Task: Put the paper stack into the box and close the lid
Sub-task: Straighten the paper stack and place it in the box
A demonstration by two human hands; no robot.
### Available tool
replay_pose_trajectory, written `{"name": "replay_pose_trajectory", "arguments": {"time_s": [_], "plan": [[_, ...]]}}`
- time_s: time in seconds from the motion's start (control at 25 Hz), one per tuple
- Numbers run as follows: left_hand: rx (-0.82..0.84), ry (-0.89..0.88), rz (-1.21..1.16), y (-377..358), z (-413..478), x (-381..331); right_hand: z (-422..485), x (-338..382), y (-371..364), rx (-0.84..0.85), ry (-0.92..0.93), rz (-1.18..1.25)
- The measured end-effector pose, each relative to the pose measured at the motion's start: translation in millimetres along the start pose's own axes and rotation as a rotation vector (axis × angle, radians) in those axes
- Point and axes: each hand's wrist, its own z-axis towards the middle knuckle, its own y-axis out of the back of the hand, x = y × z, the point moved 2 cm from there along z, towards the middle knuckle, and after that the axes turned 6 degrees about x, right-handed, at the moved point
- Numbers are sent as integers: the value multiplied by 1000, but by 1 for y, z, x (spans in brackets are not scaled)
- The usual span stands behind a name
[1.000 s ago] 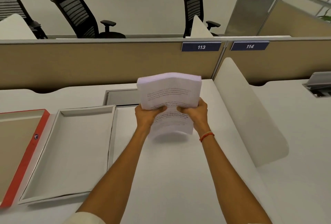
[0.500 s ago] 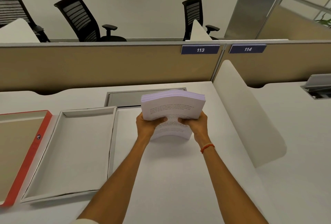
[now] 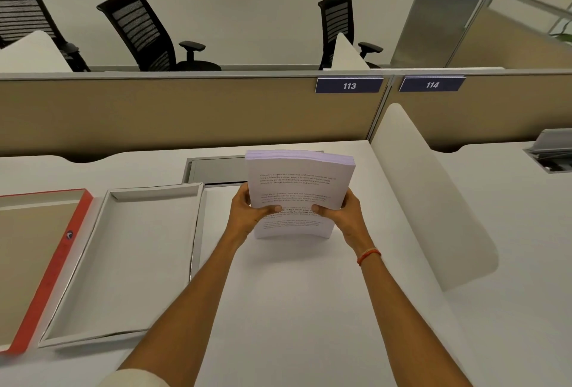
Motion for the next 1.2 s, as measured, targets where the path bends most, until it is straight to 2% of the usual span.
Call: {"name": "replay_pose_trajectory", "arguments": {"time_s": [0.48, 0.64, 1.2], "plan": [[-22, 14, -43, -9, 10, -3, 8, -4, -12, -91, 41, 19], [-89, 5, -84, -11, 9, -5, 10, -3, -15, -126, 50, -14], [-133, -9, -96, -18, 5, -13, 16, -3, -7, -139, 39, -37]]}}
